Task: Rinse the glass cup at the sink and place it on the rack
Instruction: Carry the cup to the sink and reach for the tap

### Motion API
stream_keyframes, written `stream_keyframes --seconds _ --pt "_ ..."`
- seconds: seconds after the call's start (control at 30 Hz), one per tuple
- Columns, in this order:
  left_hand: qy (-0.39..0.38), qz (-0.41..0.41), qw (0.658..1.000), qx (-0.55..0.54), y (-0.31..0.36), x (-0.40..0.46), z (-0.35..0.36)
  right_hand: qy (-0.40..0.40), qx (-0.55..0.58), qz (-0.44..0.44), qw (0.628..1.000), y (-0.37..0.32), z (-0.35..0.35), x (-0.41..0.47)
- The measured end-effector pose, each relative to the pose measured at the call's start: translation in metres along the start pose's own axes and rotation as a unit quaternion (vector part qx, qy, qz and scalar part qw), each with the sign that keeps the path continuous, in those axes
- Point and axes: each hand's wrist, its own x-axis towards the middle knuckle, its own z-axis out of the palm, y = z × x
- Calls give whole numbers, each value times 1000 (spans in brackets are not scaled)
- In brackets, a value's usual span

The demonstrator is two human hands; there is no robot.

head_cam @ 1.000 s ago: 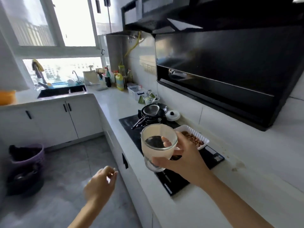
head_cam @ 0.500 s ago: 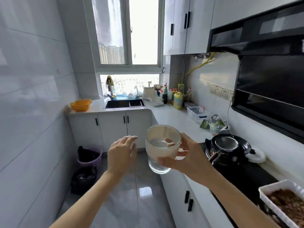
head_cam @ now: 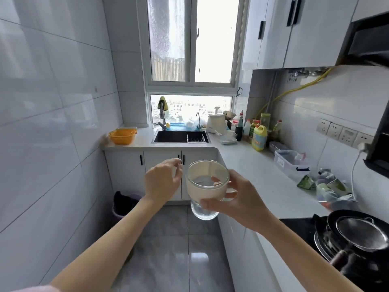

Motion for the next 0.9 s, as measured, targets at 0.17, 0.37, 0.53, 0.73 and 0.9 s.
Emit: stream_keyframes --seconds 0.17,0.37,0.53,0.73,0.9 --pt "-31 -63 997 16 -18 57 44 -5 -3 -2 1000 37 -4 70" --pt "-50 -116 992 7 -54 114 85 -10 20 18 1000 77 7 152" --pt "-87 -150 985 1 -100 169 125 4 4 36 999 115 38 233" --pt "-101 -179 979 3 -173 260 186 26 -21 52 998 164 84 348" --pt "-135 -225 962 -73 -250 345 246 15 -48 86 995 205 116 457"
